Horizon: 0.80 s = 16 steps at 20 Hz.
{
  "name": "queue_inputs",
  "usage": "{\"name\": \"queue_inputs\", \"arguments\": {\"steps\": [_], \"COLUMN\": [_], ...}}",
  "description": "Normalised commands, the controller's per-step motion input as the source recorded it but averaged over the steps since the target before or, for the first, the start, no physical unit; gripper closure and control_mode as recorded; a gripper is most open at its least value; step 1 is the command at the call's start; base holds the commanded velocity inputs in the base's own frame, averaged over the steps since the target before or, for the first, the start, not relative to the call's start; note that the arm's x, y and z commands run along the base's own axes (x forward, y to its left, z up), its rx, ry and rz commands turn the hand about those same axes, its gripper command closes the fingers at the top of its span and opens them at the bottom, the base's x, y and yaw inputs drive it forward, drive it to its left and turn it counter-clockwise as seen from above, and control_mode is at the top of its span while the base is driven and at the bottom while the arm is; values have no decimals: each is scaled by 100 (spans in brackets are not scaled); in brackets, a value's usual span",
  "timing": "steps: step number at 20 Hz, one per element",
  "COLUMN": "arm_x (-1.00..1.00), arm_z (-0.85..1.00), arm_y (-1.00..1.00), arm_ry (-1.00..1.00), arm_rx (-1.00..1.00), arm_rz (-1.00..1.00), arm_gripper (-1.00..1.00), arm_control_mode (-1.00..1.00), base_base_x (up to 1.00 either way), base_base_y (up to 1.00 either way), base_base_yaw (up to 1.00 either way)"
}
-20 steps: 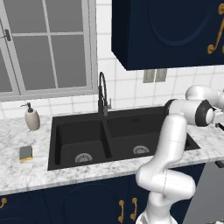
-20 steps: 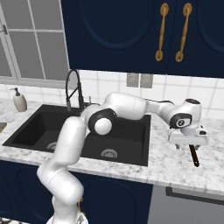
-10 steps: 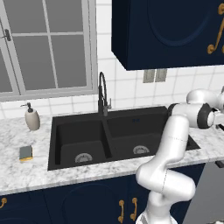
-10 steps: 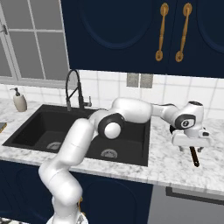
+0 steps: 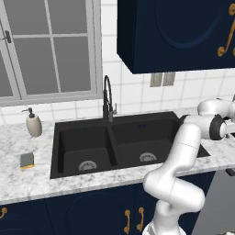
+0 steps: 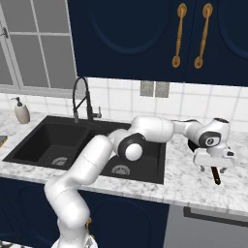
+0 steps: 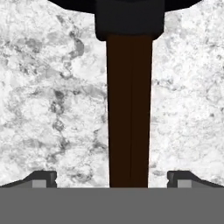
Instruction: Pick the pan and sponge and place them into the sink. Then turn on the water.
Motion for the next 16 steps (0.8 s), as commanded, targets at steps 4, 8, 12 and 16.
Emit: {"name": "queue_inputs", "arguments": {"steps": [4,8,12,16], "arm_x": [13,9,-1,-47], "arm_z": [-28,-13,0,-41], "arm_y": [-1,0,5,46], "arm_ry": [0,1,2,-4], "arm_rx": [11,4,3,12], "arm_rz": [0,0,-7,9], "arm_gripper": [-100,100,100,100], "arm_control_mode": [-100,-100,-100,-100], "base_base_x": [0,0,0,0], "base_base_y": [0,0,0,0], "base_base_yaw": [0,0,0,0]}}
